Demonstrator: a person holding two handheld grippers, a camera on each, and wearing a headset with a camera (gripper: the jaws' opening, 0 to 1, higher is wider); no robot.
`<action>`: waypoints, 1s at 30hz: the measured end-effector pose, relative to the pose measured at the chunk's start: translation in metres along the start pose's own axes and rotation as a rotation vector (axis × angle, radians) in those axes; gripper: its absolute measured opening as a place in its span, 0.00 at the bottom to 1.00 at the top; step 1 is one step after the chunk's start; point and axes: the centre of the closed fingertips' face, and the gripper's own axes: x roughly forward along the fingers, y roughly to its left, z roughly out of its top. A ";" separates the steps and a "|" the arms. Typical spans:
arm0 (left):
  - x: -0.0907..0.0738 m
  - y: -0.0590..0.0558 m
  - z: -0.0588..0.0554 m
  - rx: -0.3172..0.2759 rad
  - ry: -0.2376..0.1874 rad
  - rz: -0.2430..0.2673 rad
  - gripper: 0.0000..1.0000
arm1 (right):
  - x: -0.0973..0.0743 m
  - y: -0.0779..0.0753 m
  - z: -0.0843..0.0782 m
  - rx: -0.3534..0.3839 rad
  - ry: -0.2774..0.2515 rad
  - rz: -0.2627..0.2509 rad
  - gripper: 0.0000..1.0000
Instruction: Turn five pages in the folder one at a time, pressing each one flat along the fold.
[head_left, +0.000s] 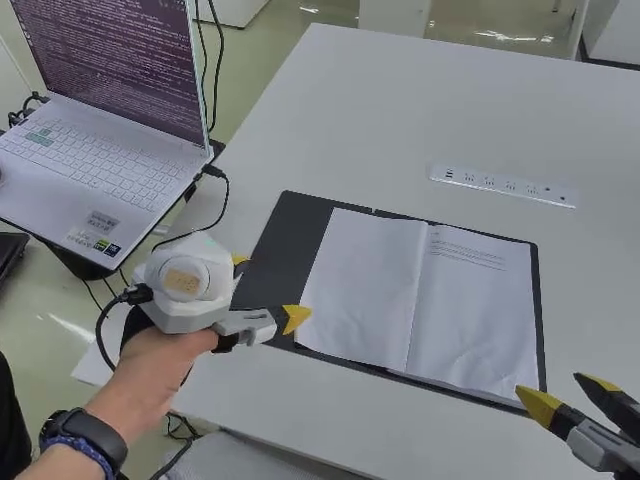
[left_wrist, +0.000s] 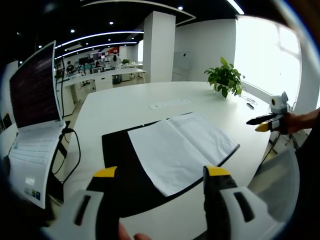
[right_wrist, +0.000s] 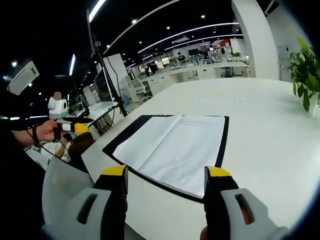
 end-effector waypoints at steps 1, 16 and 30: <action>-0.001 0.000 0.000 -0.002 -0.001 0.002 0.68 | 0.000 0.000 -0.001 -0.001 0.001 0.000 0.61; -0.015 0.007 0.006 -0.009 -0.019 0.018 0.71 | -0.005 0.006 -0.003 -0.014 0.010 0.009 0.63; 0.004 -0.024 0.022 0.031 -0.013 -0.054 0.73 | -0.010 0.006 -0.002 -0.010 0.007 0.009 0.65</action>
